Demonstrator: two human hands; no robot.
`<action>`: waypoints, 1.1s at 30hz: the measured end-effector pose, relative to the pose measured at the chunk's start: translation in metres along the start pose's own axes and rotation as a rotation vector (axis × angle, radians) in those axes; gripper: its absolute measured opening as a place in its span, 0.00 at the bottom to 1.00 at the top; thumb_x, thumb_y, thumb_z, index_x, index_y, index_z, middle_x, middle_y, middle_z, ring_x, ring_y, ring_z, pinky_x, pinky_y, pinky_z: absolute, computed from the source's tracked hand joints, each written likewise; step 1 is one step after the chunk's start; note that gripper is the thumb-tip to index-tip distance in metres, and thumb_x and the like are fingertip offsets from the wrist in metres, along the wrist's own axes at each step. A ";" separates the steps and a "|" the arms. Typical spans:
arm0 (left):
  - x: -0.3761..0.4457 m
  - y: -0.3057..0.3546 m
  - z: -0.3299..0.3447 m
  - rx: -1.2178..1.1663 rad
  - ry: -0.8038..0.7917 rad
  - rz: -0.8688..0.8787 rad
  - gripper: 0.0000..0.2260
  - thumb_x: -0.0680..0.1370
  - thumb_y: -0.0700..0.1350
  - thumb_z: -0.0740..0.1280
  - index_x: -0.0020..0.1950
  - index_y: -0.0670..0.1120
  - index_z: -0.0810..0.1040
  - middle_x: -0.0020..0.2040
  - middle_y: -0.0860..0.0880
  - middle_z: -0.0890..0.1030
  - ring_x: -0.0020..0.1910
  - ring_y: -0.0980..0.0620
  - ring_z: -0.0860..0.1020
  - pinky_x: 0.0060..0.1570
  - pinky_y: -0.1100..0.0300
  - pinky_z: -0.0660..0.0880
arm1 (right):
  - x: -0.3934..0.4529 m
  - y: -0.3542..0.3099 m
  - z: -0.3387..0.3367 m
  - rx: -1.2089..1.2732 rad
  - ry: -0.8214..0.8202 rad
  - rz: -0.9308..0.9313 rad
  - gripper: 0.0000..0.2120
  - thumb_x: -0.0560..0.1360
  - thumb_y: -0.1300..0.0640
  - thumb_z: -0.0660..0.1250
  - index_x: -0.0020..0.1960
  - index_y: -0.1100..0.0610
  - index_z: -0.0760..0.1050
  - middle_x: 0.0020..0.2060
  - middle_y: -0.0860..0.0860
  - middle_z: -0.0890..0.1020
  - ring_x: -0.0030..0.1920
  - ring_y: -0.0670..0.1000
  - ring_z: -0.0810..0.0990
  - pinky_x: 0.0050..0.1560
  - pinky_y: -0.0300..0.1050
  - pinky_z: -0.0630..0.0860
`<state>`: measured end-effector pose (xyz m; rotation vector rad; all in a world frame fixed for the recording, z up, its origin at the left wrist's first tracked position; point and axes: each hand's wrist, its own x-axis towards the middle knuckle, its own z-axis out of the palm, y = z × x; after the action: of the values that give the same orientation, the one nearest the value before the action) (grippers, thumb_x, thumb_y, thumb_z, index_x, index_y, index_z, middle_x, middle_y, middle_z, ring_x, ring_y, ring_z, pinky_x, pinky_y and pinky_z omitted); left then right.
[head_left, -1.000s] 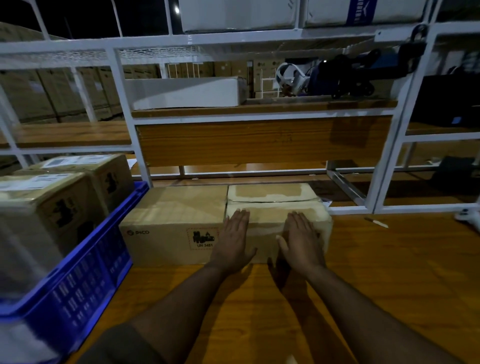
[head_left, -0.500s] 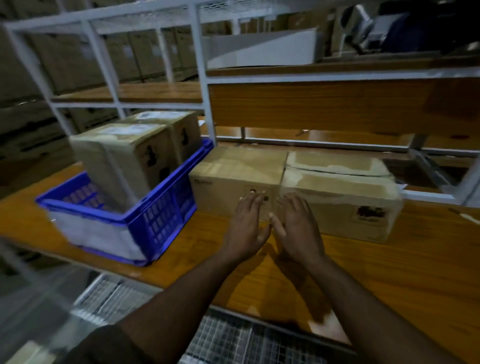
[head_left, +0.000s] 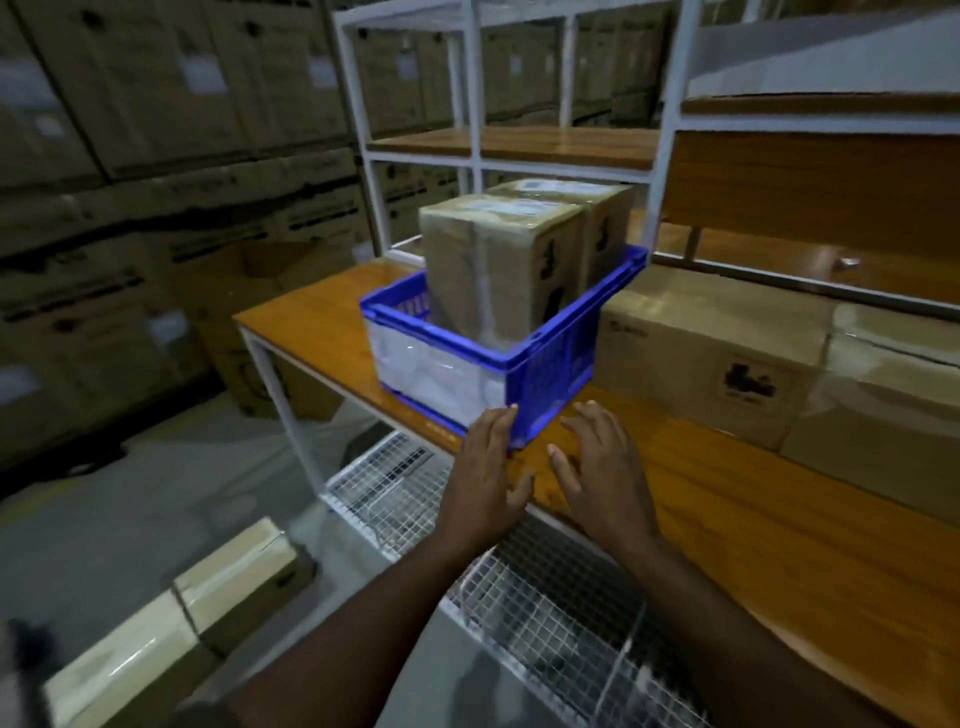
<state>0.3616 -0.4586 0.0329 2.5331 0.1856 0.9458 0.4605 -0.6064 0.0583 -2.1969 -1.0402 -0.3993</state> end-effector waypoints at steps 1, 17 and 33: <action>-0.011 -0.014 -0.012 0.011 0.010 -0.018 0.32 0.76 0.47 0.71 0.77 0.40 0.64 0.74 0.42 0.68 0.74 0.43 0.67 0.73 0.49 0.65 | 0.000 -0.014 0.011 0.002 -0.012 -0.013 0.22 0.77 0.45 0.58 0.63 0.58 0.76 0.66 0.57 0.76 0.69 0.58 0.71 0.69 0.56 0.69; -0.182 -0.210 -0.212 0.178 0.196 -0.483 0.30 0.78 0.53 0.65 0.78 0.46 0.62 0.76 0.47 0.67 0.75 0.49 0.64 0.73 0.55 0.64 | -0.029 -0.266 0.219 0.199 -0.346 -0.314 0.19 0.79 0.46 0.61 0.64 0.55 0.75 0.65 0.53 0.75 0.68 0.54 0.72 0.69 0.55 0.70; -0.273 -0.379 -0.323 0.375 0.225 -1.008 0.30 0.76 0.47 0.68 0.76 0.44 0.65 0.73 0.46 0.69 0.72 0.48 0.67 0.72 0.53 0.66 | 0.013 -0.428 0.442 0.405 -0.685 -0.479 0.18 0.78 0.47 0.64 0.62 0.55 0.77 0.64 0.54 0.76 0.67 0.55 0.72 0.68 0.55 0.71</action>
<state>-0.0471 -0.0794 -0.0764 2.1189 1.6368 0.7754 0.1347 -0.1004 -0.0711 -1.7178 -1.8361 0.3780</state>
